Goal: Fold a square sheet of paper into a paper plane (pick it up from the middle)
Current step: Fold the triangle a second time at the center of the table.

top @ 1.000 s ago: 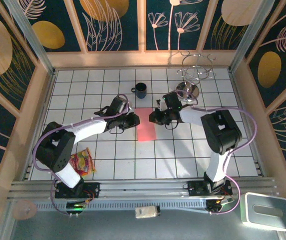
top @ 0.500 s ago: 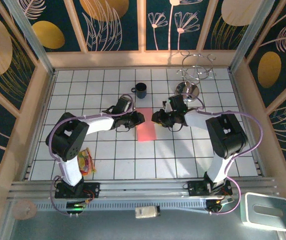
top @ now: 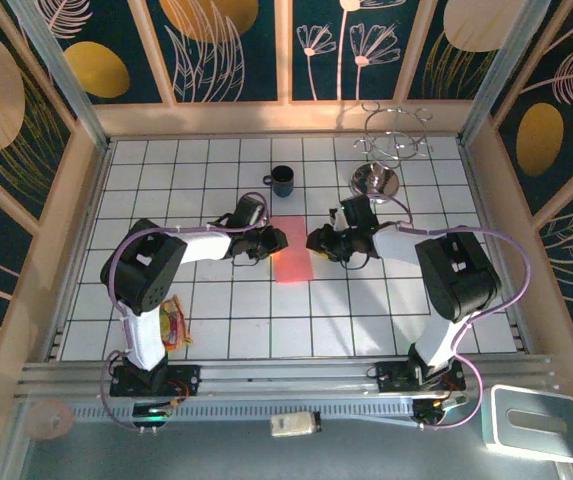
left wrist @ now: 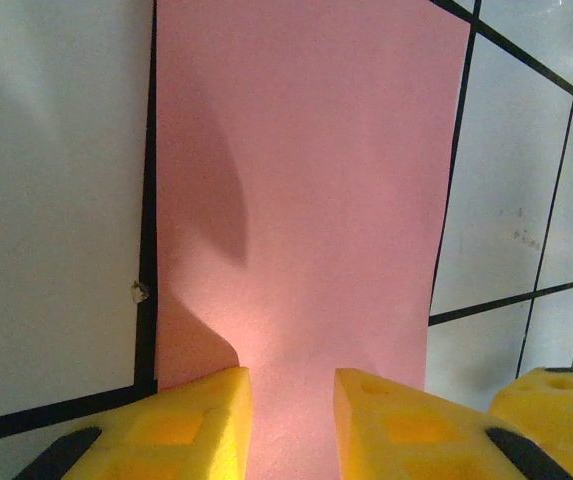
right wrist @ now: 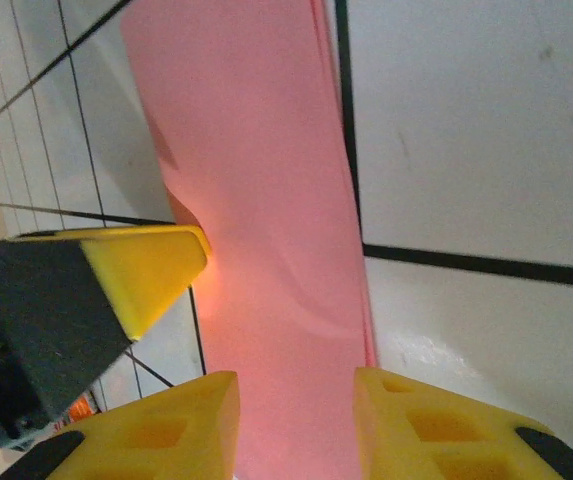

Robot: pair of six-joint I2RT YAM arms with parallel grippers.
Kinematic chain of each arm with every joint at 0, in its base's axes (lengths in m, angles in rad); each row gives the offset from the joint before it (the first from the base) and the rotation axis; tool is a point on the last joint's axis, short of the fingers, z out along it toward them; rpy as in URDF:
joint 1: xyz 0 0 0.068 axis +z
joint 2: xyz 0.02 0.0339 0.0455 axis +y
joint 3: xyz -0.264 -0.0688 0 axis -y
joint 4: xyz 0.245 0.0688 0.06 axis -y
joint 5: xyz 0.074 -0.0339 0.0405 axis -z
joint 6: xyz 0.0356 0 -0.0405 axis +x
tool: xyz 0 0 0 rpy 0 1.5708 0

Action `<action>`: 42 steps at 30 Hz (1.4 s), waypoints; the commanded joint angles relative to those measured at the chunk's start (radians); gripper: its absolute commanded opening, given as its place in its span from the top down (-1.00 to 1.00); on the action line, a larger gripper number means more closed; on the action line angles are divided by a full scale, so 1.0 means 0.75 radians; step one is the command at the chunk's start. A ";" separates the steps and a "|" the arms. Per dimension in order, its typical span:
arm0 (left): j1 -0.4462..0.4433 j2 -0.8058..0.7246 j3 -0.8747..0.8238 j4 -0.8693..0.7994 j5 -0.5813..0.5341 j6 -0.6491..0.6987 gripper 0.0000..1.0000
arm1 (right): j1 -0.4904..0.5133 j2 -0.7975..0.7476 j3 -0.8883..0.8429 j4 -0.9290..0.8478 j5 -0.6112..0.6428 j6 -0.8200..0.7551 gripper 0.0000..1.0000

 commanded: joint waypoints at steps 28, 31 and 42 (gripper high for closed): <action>0.011 0.013 -0.097 -0.005 0.000 -0.037 0.41 | 0.106 -0.138 -0.164 0.062 -0.065 0.163 0.51; 0.010 0.014 -0.091 -0.007 0.002 -0.030 0.42 | 0.106 -0.135 -0.160 0.056 -0.052 0.165 0.55; 0.011 0.000 -0.074 -0.013 0.007 -0.014 0.43 | 0.104 -0.106 -0.157 -0.003 -0.018 0.180 0.68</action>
